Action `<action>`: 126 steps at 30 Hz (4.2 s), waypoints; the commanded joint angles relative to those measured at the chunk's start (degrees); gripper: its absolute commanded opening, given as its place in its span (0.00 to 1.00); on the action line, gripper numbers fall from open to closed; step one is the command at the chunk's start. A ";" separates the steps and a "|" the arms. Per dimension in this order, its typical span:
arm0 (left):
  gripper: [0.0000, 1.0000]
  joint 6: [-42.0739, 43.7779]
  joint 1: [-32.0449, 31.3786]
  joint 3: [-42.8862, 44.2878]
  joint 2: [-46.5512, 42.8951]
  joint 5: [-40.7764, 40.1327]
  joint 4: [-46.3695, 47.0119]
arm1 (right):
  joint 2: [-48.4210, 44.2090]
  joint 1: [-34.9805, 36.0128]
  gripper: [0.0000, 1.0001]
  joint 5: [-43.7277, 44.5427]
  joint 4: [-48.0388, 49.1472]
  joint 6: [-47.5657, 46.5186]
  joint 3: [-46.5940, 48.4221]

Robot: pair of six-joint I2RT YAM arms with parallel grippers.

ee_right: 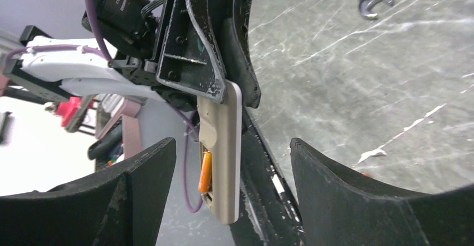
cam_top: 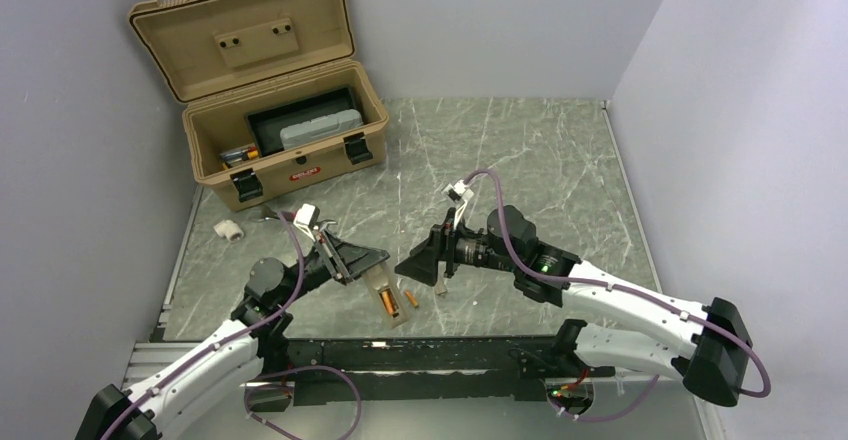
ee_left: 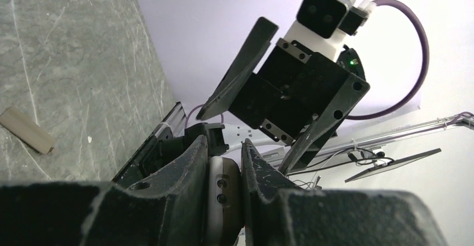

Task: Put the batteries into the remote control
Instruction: Load the battery into the remote control.

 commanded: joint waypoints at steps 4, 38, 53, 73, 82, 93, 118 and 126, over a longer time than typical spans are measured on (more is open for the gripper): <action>0.00 0.89 0.21 2.37 2.08 0.87 7.51 | 3.13 -0.52 0.78 -8.63 11.75 9.69 -2.68; 0.00 -0.25 0.30 3.88 5.58 -0.90 13.37 | 11.03 -0.32 0.38 -13.80 22.44 13.66 -4.37; 0.21 -0.62 0.32 2.18 5.12 -1.06 14.25 | 11.80 -0.36 0.10 -14.95 26.07 15.79 -4.30; 0.42 1.42 0.28 1.15 4.04 1.55 11.01 | 12.92 -0.42 0.00 -15.63 27.49 17.50 -3.63; 0.41 2.64 0.23 1.03 2.14 2.37 7.73 | 12.83 -0.45 0.00 -14.49 27.36 17.73 -3.53; 0.39 4.49 0.21 1.65 -0.04 2.29 2.53 | 13.58 -0.44 0.00 -13.12 27.27 17.49 -2.45; 0.28 5.75 0.21 1.53 -2.17 2.05 -1.27 | 15.32 -0.49 0.00 -12.92 28.69 18.06 -1.01; 0.00 6.22 0.24 1.78 -2.73 1.75 -3.05 | 14.75 -0.54 0.25 -12.57 26.49 15.27 -0.14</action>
